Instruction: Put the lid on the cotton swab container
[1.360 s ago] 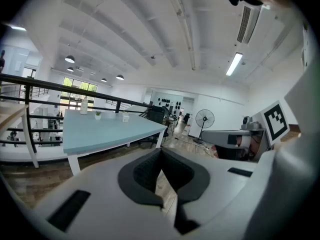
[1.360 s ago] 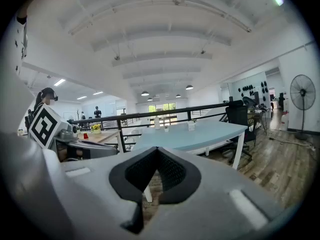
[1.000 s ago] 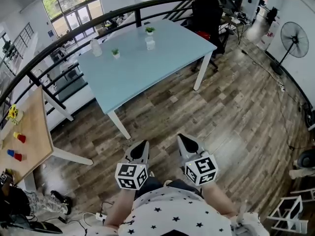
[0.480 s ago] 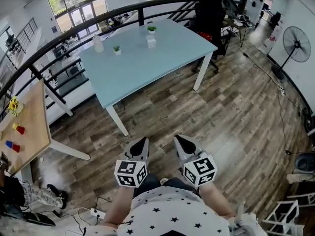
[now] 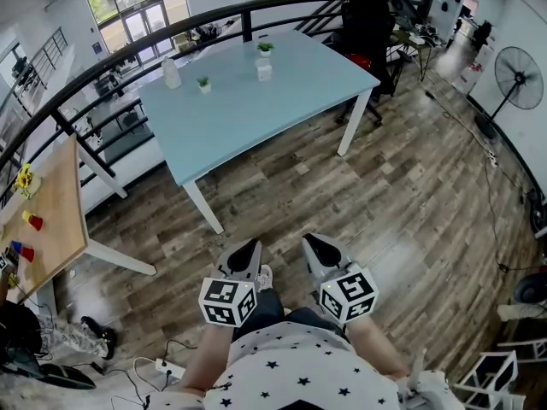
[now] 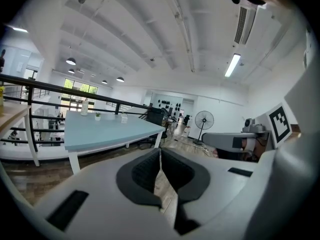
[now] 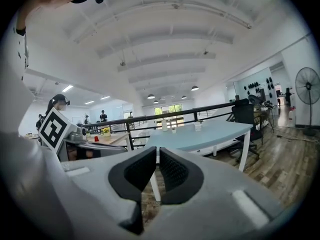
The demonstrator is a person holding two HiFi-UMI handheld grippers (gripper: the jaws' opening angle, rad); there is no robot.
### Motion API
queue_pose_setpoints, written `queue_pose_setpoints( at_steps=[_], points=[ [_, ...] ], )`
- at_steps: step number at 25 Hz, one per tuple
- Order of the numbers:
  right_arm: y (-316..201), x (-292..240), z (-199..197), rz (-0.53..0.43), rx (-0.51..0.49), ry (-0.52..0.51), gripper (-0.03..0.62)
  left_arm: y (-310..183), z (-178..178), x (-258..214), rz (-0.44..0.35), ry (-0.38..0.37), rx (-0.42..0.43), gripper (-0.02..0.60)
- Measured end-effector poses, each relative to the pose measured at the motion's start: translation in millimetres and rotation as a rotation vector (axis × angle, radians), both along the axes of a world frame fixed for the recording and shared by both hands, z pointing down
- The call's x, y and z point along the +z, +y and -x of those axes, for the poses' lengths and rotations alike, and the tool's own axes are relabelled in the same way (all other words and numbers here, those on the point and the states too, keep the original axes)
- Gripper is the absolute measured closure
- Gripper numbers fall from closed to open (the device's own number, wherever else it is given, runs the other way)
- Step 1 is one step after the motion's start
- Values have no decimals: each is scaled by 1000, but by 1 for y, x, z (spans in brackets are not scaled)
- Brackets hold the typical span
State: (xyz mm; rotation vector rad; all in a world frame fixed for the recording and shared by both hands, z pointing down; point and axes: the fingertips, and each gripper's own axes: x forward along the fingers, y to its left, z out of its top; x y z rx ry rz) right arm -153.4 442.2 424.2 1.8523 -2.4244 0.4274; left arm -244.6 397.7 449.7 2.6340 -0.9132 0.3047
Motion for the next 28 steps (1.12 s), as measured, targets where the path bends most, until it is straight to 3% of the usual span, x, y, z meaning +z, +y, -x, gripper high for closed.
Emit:
queue_pose_setpoints(
  at_steps=[4,11,28],
  points=[
    [-14,7,-6,10,-3,-3,571,-13,-5,4,-6,-10,-2,573],
    [-60,16,-26,30,-4,6,539,-57,-21,10,-5,-8,6,503],
    [-227,6,-72,59,2,44,433,-223,-66,-5,-26,-23,42,397]
  ],
)
